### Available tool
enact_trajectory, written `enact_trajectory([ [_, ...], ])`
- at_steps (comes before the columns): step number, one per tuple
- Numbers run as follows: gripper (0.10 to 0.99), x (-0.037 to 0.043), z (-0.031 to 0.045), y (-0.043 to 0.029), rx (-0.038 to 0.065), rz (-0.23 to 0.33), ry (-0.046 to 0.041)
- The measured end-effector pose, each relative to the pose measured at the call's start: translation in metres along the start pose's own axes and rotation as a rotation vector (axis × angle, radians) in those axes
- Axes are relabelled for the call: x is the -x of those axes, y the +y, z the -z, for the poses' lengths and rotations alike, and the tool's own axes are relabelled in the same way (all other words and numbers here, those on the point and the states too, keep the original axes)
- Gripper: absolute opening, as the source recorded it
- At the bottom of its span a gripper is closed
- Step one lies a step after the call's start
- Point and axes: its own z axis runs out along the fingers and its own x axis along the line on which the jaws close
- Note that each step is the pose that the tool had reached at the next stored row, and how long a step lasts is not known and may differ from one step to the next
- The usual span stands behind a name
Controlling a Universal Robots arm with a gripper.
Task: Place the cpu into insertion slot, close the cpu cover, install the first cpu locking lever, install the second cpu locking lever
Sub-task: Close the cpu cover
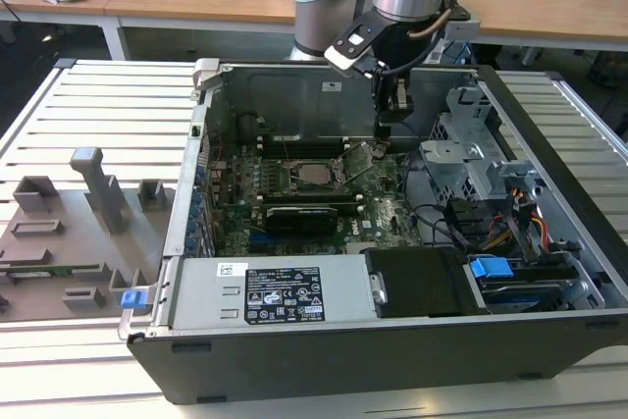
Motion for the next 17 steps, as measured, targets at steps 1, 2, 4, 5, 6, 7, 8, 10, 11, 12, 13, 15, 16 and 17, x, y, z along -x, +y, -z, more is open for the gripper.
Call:
enact_trajectory([
  [1, 0.106, -0.0001, 0.0000, 0.0011, 0.000, 0.000, -0.0004],
  [2, 0.106, -0.0001, -0.0002, 0.0021, 0.000, 0.000, -0.0002],
  [4, 0.106, -0.0001, -0.0013, 0.0026, -0.001, 0.000, -0.0003],
  [5, 0.106, -0.0001, -0.0031, 0.0026, -0.001, 0.000, -0.0004],
  [6, 0.106, -0.0002, -0.0049, 0.0026, -0.001, 0.000, -0.0002],
  [7, 0.106, -0.0002, -0.0063, 0.0028, -0.001, 0.000, -0.0002],
  [8, 0.106, -0.0002, -0.0076, 0.0032, -0.001, 0.000, -0.0004],
  [10, 0.106, -0.0004, -0.0101, 0.0041, -0.001, 0.000, -0.0003],
  [11, 0.106, -0.0005, -0.0110, 0.0047, -0.001, 0.000, -0.0004],
  [12, 0.106, -0.0008, -0.0128, 0.0061, -0.001, 0.000, -0.0003],
  [13, 0.106, -0.0011, -0.0137, 0.0077, -0.001, 0.000, -0.0003],
  [15, 0.106, -0.0016, -0.0151, 0.0100, -0.001, 0.000, -0.0004],
  [16, 0.106, -0.0019, -0.0163, 0.0116, -0.002, 0.000, -0.0003],
  [17, 0.106, -0.0019, -0.0169, 0.0122, -0.002, 0.000, -0.0003],
])
